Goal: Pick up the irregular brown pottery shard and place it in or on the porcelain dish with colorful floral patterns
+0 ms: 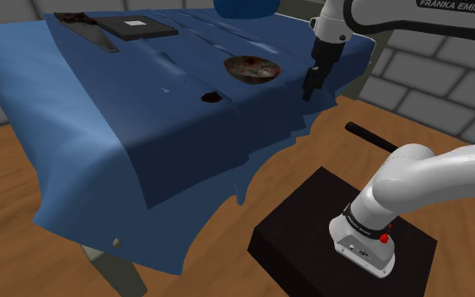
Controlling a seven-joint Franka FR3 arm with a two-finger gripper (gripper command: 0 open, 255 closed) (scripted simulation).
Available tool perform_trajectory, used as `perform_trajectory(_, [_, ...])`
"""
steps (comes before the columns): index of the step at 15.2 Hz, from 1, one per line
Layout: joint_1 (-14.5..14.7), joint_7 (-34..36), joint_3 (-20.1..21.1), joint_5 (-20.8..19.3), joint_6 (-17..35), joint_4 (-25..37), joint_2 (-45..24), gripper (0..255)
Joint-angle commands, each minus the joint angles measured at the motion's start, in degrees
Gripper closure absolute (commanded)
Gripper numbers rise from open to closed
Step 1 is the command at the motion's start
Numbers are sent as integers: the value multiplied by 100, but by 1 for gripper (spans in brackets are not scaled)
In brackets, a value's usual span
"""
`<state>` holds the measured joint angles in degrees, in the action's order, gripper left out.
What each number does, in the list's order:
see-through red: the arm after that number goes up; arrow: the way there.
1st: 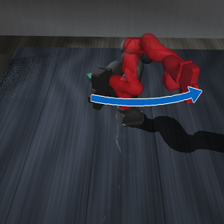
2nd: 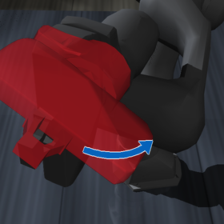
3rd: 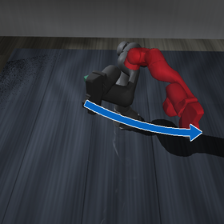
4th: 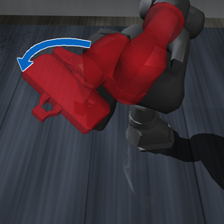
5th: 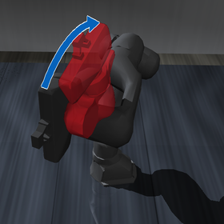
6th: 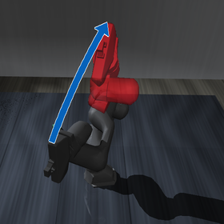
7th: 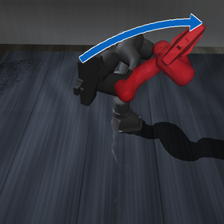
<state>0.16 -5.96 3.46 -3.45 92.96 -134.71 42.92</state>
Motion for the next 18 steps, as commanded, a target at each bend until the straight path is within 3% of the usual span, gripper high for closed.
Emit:
perform_trajectory(1, [0, 0, 0, 0, 0, 0, 0, 0])
perform_trajectory(10, [283, 692, 714, 473, 22, 1388, -1588, 0])
perform_trajectory(18, [484, 1334, 1299, 557, -194, 3038, -3145, 0])
